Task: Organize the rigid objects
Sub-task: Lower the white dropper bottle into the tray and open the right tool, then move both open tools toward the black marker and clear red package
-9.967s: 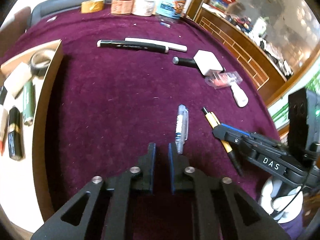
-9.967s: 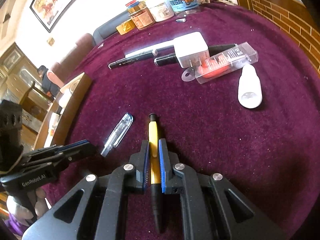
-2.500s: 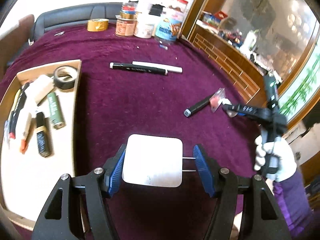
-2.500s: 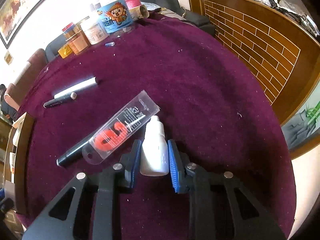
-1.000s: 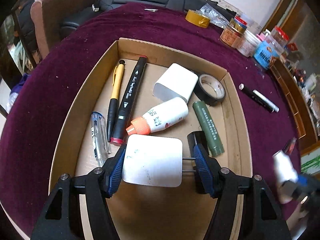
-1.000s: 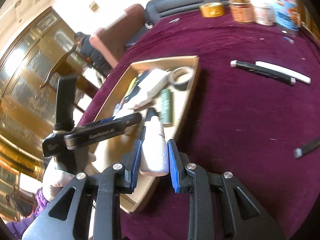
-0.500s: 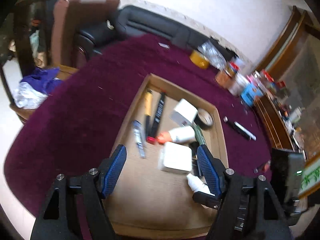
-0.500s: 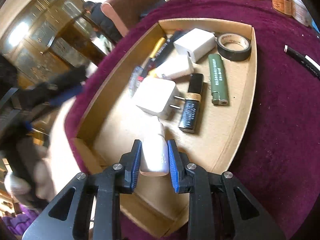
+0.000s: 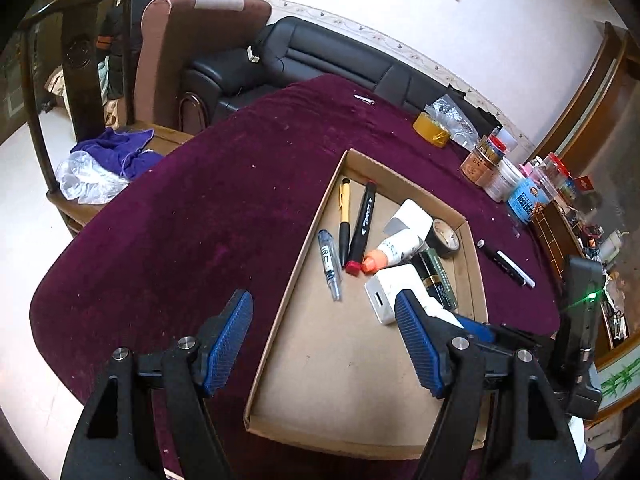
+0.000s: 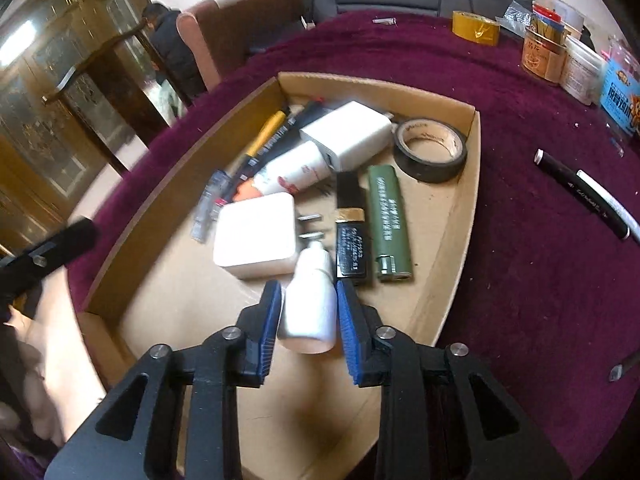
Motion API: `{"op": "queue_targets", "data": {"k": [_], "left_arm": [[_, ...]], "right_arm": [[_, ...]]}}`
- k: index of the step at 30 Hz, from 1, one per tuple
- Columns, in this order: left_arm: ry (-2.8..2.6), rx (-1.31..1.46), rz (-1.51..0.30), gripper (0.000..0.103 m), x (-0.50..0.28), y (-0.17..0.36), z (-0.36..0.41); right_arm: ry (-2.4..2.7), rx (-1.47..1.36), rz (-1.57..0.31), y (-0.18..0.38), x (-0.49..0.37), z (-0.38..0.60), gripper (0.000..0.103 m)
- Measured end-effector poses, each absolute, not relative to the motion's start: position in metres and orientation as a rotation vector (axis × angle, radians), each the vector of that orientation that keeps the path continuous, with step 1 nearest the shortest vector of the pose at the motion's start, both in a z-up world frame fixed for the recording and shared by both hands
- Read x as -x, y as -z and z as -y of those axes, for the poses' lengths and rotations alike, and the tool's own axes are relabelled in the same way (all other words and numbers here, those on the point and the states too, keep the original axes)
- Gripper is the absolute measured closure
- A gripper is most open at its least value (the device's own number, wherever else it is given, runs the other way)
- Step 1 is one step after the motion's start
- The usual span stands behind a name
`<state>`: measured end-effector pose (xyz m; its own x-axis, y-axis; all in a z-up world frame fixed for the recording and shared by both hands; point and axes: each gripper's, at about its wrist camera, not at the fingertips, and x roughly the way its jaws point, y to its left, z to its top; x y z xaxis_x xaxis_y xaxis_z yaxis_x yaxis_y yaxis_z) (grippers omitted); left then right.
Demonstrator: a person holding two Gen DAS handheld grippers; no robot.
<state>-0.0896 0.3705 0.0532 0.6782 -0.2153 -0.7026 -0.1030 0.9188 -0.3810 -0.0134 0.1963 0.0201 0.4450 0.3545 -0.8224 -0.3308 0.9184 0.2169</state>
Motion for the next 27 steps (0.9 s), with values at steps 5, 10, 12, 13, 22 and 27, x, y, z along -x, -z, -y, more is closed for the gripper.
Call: {"op": "queue_targets", "data": {"k": [5,10,12,13,22,27], "left_arm": [[0.042,0.407,-0.837,0.035,0.094,-0.053,-0.370],[0.054,0.392,-0.837,0.035,0.097,-0.055,-0.358],[0.066,0.379,-0.839,0.035,0.099,-0.057,-0.350],[0.071,0.374,-0.840,0.035,0.099,-0.058,-0.347],[0.129,0.296,-0.843,0.035,0.108,-0.071,-0.303],[0.149,0.252,-0.846,0.035,0.111,-0.078,-0.277]], "right_arm": [[-0.414,-0.010,-0.941,-0.038,0.030,-0.194,0.064],[-0.355,0.011,-0.859,-0.054,0.048,-0.173,0.050],[-0.311,0.020,-0.830,-0.058,0.053,-0.161,0.050],[-0.285,0.030,-0.816,-0.059,0.056,-0.154,0.050],[-0.042,0.073,-0.756,-0.059,0.069,-0.089,0.050],[0.030,0.093,-0.737,-0.061,0.081,-0.063,0.051]]}}
